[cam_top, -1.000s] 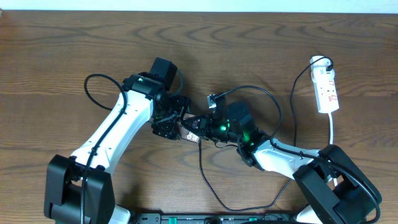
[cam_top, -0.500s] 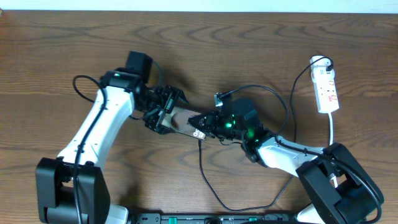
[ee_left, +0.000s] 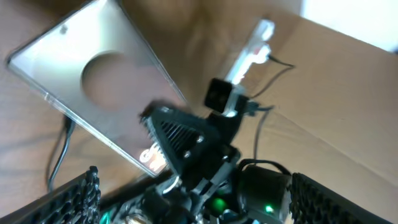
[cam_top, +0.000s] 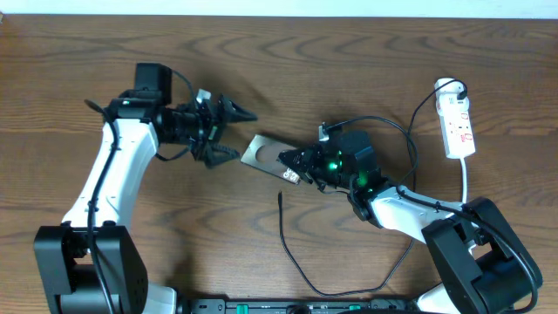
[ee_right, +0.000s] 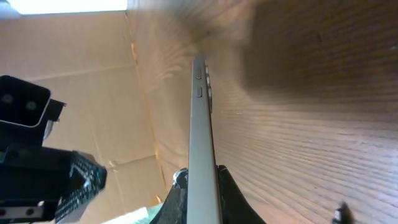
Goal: Plug charger to phone and switch on socket
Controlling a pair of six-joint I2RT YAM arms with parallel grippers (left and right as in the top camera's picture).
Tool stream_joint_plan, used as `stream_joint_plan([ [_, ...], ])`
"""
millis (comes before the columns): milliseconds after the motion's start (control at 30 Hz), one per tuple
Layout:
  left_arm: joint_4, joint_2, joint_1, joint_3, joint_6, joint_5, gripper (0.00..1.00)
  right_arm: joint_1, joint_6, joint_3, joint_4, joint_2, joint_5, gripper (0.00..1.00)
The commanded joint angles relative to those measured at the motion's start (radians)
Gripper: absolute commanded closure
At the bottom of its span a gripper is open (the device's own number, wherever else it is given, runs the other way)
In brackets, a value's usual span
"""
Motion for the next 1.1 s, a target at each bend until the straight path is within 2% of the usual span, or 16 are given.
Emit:
stream_joint_plan([
  [0, 0.041, -0.022, 0.028, -0.013, 0.054, 0.067, 0.08, -0.008, 0.061, 0.013, 0.054, 0.001, 0.035, 0.99],
  [167, 0.133, -0.022, 0.073, -0.101, 0.054, 0.075, 0.07, -0.008, 0.097, 0.013, 0.168, 0.001, 0.083, 0.99],
  [300, 0.3, -0.022, 0.098, -0.202, 0.016, 0.138, 0.07, -0.007, 0.132, 0.013, 0.227, 0.001, 0.117, 0.99],
  [433, 0.489, -0.022, 0.1, -0.301, -0.094, 0.156, 0.06, -0.003, 0.152, 0.013, 0.231, 0.001, 0.148, 0.99],
  [533, 0.653, -0.022, 0.1, -0.375, -0.203, 0.155, 0.0, 0.003, 0.202, 0.013, 0.234, 0.001, 0.163, 0.99],
  [767, 1.036, -0.022, 0.1, -0.49, -0.473, 0.128, 0.02, 0.045, 0.37, 0.013, 0.244, 0.001, 0.222, 0.99],
  [833, 1.107, -0.022, 0.099, -0.51, -0.533, 0.093, 0.03, 0.066, 0.433, 0.013, 0.262, 0.001, 0.25, 0.99],
  [1067, 1.184, -0.022, 0.089, -0.512, -0.569, 0.056, 0.02, 0.15, 0.616, 0.013, 0.28, 0.001, 0.349, 0.99],
])
